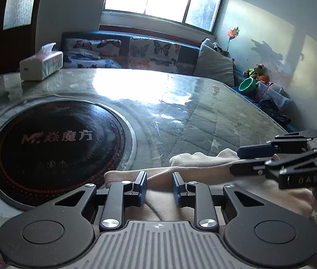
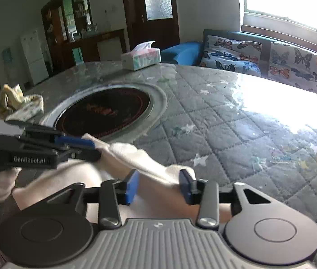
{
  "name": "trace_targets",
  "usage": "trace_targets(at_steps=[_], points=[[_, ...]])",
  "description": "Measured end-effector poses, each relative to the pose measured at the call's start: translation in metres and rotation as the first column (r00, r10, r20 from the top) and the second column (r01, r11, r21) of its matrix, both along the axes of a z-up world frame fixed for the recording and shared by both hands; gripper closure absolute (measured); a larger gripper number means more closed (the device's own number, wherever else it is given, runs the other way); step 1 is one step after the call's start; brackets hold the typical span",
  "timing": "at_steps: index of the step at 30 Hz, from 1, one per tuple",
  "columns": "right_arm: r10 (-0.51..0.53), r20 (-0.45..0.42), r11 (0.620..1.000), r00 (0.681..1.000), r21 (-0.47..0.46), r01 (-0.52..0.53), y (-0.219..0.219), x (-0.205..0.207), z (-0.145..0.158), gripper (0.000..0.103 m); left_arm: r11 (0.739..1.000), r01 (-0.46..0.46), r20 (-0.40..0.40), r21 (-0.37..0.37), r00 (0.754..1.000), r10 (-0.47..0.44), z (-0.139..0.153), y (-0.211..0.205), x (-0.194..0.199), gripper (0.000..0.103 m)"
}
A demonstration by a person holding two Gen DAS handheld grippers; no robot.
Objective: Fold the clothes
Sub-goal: 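Lower the folded peach sweatshirt onto the table with both grippers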
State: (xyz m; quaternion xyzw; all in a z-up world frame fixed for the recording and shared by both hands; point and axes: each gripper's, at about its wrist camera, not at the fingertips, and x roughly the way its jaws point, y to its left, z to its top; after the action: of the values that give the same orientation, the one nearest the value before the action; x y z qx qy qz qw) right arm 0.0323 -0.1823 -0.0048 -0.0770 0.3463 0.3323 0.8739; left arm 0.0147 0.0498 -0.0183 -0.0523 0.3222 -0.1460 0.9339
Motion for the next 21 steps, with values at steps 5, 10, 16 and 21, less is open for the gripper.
trace_targets(at_steps=[5, 10, 16, 21], points=[[0.011, 0.031, 1.0, 0.999, -0.025, -0.01, 0.005, -0.008, 0.002, 0.06, 1.0, -0.007, 0.023, 0.01, 1.0, 0.007, 0.009, 0.003, -0.01, 0.075], [0.049, 0.054, 0.999, 0.997, -0.005, -0.049, 0.009, -0.025, 0.014, 0.054, 1.0, 0.015, 0.058, 0.015, 0.998, -0.016, 0.021, 0.0, -0.04, 0.074], [0.133, 0.066, 0.991, 0.989, -0.036, -0.131, 0.028, -0.046, 0.006, 0.053, 0.998, 0.054, 0.073, 0.019, 0.996, -0.055, 0.018, -0.012, -0.072, 0.074], [0.143, 0.101, 0.988, 0.985, -0.081, -0.135, 0.04, -0.058, -0.004, 0.052, 0.998, 0.036, 0.04, 0.046, 0.998, -0.037, 0.005, -0.012, -0.076, 0.075]])
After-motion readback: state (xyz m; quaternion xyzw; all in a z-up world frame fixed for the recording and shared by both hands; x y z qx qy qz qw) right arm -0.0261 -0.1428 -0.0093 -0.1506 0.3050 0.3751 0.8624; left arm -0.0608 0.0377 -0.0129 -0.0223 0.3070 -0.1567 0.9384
